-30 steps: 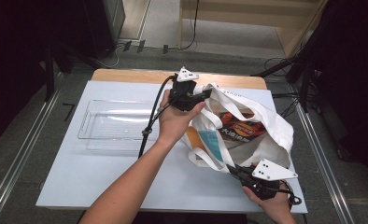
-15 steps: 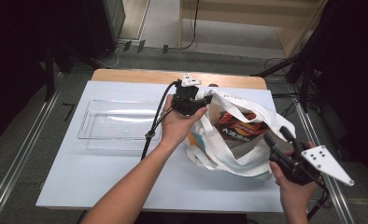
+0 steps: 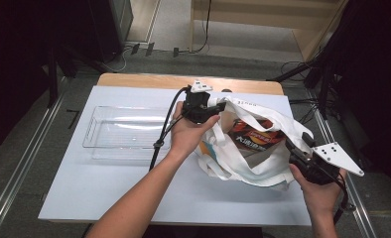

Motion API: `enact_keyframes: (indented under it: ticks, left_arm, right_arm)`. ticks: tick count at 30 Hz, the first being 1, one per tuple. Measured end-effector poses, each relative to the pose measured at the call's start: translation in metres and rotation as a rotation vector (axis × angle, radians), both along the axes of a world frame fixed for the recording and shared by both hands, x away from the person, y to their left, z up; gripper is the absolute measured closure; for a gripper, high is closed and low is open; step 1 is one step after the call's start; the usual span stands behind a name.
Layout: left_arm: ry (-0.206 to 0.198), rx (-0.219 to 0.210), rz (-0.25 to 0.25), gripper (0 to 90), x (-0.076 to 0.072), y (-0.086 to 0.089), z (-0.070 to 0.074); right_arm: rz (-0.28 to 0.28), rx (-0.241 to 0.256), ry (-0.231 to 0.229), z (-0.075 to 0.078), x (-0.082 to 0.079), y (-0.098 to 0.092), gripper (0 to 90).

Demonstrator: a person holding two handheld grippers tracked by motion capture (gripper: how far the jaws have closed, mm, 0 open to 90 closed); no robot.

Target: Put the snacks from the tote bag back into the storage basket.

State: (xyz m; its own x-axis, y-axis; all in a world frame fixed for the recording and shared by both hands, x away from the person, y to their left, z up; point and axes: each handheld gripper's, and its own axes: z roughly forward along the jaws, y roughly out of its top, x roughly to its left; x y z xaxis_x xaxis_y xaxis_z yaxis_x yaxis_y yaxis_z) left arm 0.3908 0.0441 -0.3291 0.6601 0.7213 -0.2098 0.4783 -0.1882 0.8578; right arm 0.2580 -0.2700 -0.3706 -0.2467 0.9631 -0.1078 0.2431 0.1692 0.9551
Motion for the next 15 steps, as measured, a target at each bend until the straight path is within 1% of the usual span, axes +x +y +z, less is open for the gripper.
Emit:
enact_keyframes:
  ticks: [1, 2, 3, 4, 5, 7, 9, 11, 13, 15]
  left_arm:
    - [0.001, -0.004, -0.009, 78.2, -0.001, 0.0, 0.0]
    - [0.001, 0.0, -0.014, 78.1, -0.001, 0.0, -0.001]
    - [-0.005, -0.001, -0.025, 78.3, -0.003, -0.001, -0.002]
    - [-0.006, 0.001, -0.035, 78.6, -0.004, -0.001, -0.002]
    - [-0.01, -0.002, -0.042, 79.1, -0.005, -0.001, -0.004]
    - [-0.002, 0.007, -0.046, 80.6, -0.006, -0.001, -0.007]
    - [0.012, 0.002, -0.06, 80.7, -0.006, -0.001, -0.01]
    - [0.011, 0.001, -0.065, 80.4, -0.007, -0.001, -0.01]
    - [0.005, -0.008, -0.064, 80.0, -0.008, -0.001, -0.009]
    - [0.001, -0.009, -0.073, 78.8, -0.009, -0.003, -0.01]
  right_arm:
    - [0.011, 0.003, 0.004, 0.0, 0.0, -0.001, 65.5]
    - [0.023, 0.005, 0.007, 0.0, 0.0, -0.003, 72.7]
    - [0.027, 0.01, 0.011, 0.001, 0.0, -0.003, 78.7]
    - [0.032, 0.022, 0.003, 0.003, 0.0, -0.005, 84.8]
    - [0.031, 0.028, -0.003, 0.005, 0.0, -0.005, 88.3]
    - [0.019, 0.021, -0.019, 0.009, 0.003, -0.006, 89.6]
    - [0.009, 0.05, -0.03, 0.015, 0.008, -0.008, 89.7]
    - [0.003, 0.072, -0.043, 0.022, 0.013, -0.01, 89.8]
    - [-0.007, 0.073, -0.046, 0.029, 0.018, -0.012, 89.8]
    - [-0.023, 0.072, -0.05, 0.033, 0.023, -0.014, 89.8]
